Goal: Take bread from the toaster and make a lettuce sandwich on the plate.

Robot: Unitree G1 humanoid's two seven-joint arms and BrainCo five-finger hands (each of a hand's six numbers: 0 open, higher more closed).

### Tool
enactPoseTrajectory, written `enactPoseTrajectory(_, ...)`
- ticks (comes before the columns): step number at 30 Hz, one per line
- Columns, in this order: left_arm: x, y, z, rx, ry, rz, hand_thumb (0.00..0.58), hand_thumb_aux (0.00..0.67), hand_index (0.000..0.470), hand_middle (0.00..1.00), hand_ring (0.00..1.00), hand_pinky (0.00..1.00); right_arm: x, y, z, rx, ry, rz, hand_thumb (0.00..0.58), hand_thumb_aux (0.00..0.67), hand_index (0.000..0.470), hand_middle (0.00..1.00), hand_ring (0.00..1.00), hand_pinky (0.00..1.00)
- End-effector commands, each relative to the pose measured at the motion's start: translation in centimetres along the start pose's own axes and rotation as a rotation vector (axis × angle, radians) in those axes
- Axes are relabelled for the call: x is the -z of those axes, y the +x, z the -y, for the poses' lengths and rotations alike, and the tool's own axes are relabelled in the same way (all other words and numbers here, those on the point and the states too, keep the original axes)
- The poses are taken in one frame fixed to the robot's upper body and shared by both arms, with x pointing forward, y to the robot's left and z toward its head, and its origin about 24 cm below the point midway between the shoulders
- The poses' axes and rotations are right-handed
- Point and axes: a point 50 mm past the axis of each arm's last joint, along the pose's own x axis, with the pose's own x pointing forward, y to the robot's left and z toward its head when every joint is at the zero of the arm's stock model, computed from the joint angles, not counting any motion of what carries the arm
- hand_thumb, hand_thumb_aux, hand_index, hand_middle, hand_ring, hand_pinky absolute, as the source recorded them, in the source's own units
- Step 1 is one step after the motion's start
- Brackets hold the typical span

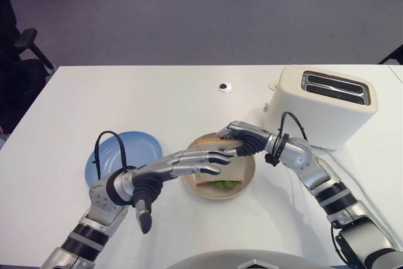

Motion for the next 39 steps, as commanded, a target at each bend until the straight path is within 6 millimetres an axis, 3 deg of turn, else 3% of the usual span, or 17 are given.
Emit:
enactPoseTrajectory(1, 1.9, -0.7, 1.0, 0.108, 0.042, -0.147, 0.000, 0.000, 0.000, 0.00, 0.00, 0.00, 1.4, 0.4, -0.6, -0.032, -0.031, -0.054, 0.580, 0.670, 0.470, 1.00, 1.00, 1.00)
enactPoseTrajectory(8, 6.0, -1.7, 2.4, 0.219, 0.144, -0.412, 0.000, 0.000, 0.000, 0.00, 0.00, 0.00, 2.4, 1.2, -1.7, -0.063, -0.054, -0.079, 0.580, 0.670, 0.470, 1.00, 1.00, 1.00)
enactPoseTrajectory(13, 7.5, -2.4, 4.1, 0.331, 0.165, -0.521, 0.000, 0.000, 0.000, 0.00, 0.00, 0.00, 2.4, 1.4, -2.3, -0.079, -0.083, -0.070, 0.580, 0.670, 0.470, 1.00, 1.00, 1.00)
enactPoseTrajectory(14, 7.5, -2.5, 4.5, 0.349, 0.161, -0.525, 0.000, 0.000, 0.000, 0.00, 0.00, 0.00, 2.3, 1.5, -2.3, -0.069, -0.088, -0.064, 0.554, 0.528, 0.370, 0.95, 0.95, 0.95)
enactPoseTrajectory(15, 7.5, -2.6, 4.6, 0.357, 0.160, -0.524, 0.000, 0.000, 0.000, 0.00, 0.00, 0.00, 2.3, 1.6, -2.1, -0.054, -0.096, -0.061, 0.120, 0.074, 0.052, 0.87, 0.87, 0.87)
enactPoseTrajectory(16, 7.4, -2.6, 4.7, 0.356, 0.159, -0.518, 0.000, 0.000, 0.000, 0.00, 0.00, 0.00, 2.2, 1.7, -1.8, -0.038, -0.100, -0.058, 0.000, 0.000, 0.000, 0.81, 0.81, 0.81)
enactPoseTrajectory(19, 7.2, -2.7, 4.7, 0.365, 0.156, -0.507, 0.000, 0.000, 0.000, 0.00, 0.00, 0.00, 2.0, 1.9, -1.0, 0.014, -0.101, -0.044, 0.000, 0.000, 0.000, 0.68, 0.68, 0.68)
enactPoseTrajectory(25, 6.9, -2.8, 5.1, 0.387, 0.144, -0.490, 0.000, 0.000, 0.000, 0.00, 0.00, 0.00, 1.4, 2.2, 1.9, 0.230, -0.056, -0.014, 0.000, 0.000, 0.000, 0.53, 0.53, 0.53)
enactPoseTrajectory(29, 6.6, -2.1, 3.9, 0.287, 0.184, -0.451, 0.000, 0.000, 0.000, 0.00, 0.00, 0.00, 1.6, 1.7, 4.2, 0.405, 0.000, -0.017, 0.000, 0.000, 0.000, 0.42, 0.42, 0.42)
enactPoseTrajectory(31, 6.4, -1.2, 2.7, 0.182, 0.219, -0.409, 0.000, 0.000, 0.000, 0.00, 0.00, 0.00, 1.4, 1.4, 4.9, 0.444, 0.026, -0.001, 0.000, 0.000, 0.000, 0.40, 0.40, 0.40)
enactPoseTrajectory(33, 5.8, -0.1, 0.7, 0.022, 0.270, -0.335, 0.000, 0.000, 0.000, 0.00, 0.00, 0.00, 0.8, 1.1, 4.8, 0.422, 0.071, 0.057, 0.000, 0.000, 0.000, 0.51, 0.51, 0.51)
enactPoseTrajectory(34, 5.2, 0.5, -0.5, -0.071, 0.288, -0.275, 0.000, 0.000, 0.000, 0.00, 0.00, 0.00, 0.3, 0.8, 4.7, 0.396, 0.095, 0.094, 0.343, 0.242, 0.170, 0.72, 0.72, 0.72)
enactPoseTrajectory(35, 4.6, 0.9, -1.3, -0.142, 0.292, -0.218, 0.000, 0.000, 0.000, 0.00, 0.00, 0.00, -0.1, 0.6, 4.5, 0.369, 0.120, 0.129, 0.493, 0.410, 0.288, 0.87, 0.87, 0.87)
enactPoseTrajectory(36, 3.9, 1.3, -1.9, -0.204, 0.285, -0.163, 0.484, 0.397, 0.278, 0.00, 0.00, 0.00, -0.6, 0.2, 4.2, 0.323, 0.148, 0.174, 0.580, 0.670, 0.470, 1.00, 1.00, 1.00)
enactPoseTrajectory(37, 3.1, 1.5, -2.2, -0.234, 0.276, -0.101, 0.575, 0.610, 0.428, 0.00, 0.00, 0.00, -1.4, -0.2, 3.6, 0.250, 0.166, 0.236, 0.580, 0.670, 0.470, 1.00, 1.00, 1.00)
enactPoseTrajectory(38, 2.5, 1.8, -2.4, -0.262, 0.249, -0.052, 0.580, 0.670, 0.470, 0.08, 0.08, 0.08, -2.2, -0.7, 3.0, 0.179, 0.197, 0.291, 0.580, 0.670, 0.470, 1.00, 1.00, 1.00)
enactPoseTrajectory(39, 1.9, 1.8, -2.2, -0.249, 0.207, -0.018, 0.580, 0.670, 0.470, 0.28, 0.28, 0.28, -2.8, -1.2, 2.3, 0.103, 0.223, 0.335, 0.580, 0.670, 0.470, 1.00, 1.00, 1.00)
